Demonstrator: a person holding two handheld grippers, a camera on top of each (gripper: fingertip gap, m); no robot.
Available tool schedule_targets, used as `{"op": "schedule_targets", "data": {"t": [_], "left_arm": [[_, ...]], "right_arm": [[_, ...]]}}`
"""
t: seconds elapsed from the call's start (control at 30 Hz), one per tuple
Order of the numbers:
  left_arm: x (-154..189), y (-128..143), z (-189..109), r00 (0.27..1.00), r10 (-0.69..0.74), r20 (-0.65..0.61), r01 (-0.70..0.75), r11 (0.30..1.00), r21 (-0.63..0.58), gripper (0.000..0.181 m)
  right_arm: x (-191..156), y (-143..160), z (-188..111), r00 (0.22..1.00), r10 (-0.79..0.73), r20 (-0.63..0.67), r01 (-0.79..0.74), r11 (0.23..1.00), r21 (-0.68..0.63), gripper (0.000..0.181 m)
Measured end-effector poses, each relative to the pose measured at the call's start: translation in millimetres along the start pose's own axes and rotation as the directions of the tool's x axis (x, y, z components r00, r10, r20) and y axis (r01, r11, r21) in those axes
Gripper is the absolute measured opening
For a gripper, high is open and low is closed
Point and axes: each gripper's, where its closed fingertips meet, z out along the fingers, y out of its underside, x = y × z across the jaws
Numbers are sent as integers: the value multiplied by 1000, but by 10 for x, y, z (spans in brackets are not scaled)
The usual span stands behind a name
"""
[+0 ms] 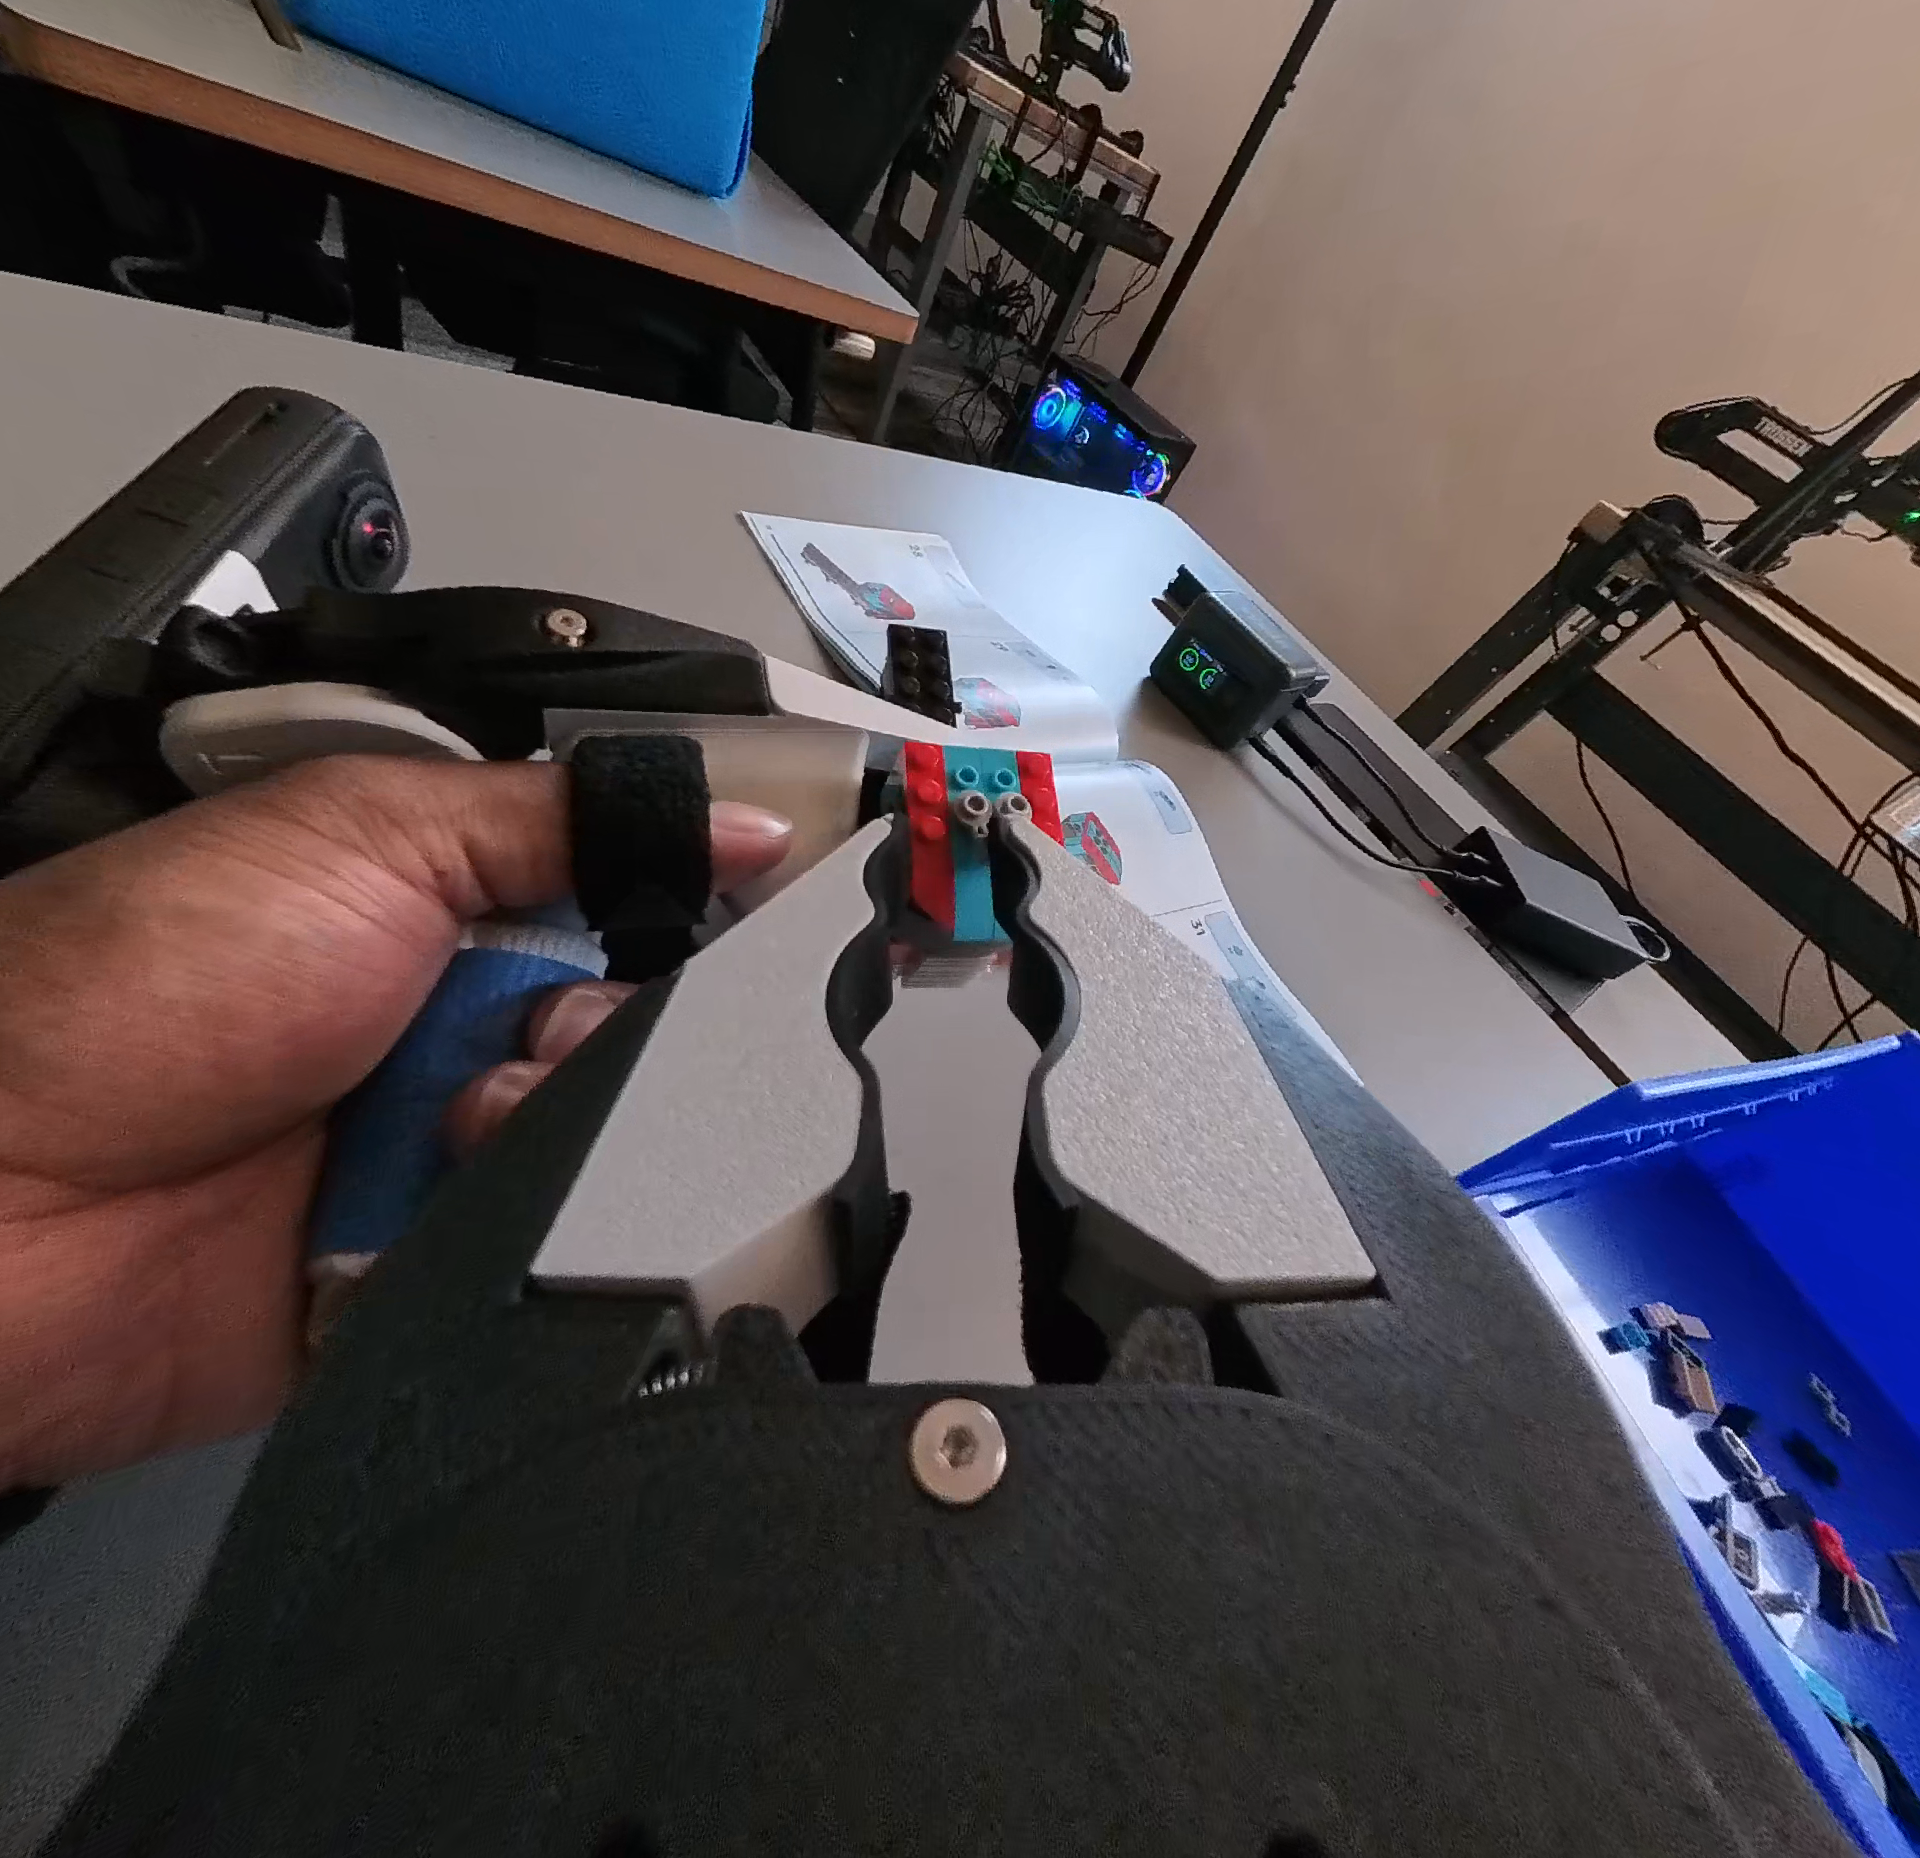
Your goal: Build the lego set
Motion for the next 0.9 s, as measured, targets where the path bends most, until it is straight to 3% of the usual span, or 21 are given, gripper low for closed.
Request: {"op": "schedule_targets", "data": {"t": [0.9], "left_arm": [[-17,-27,-16,1000,-4,8,3,1000,15,15]], "right_arm": [[-8,-28,19,999,19,-37,-19,1000,-4,14]]}}
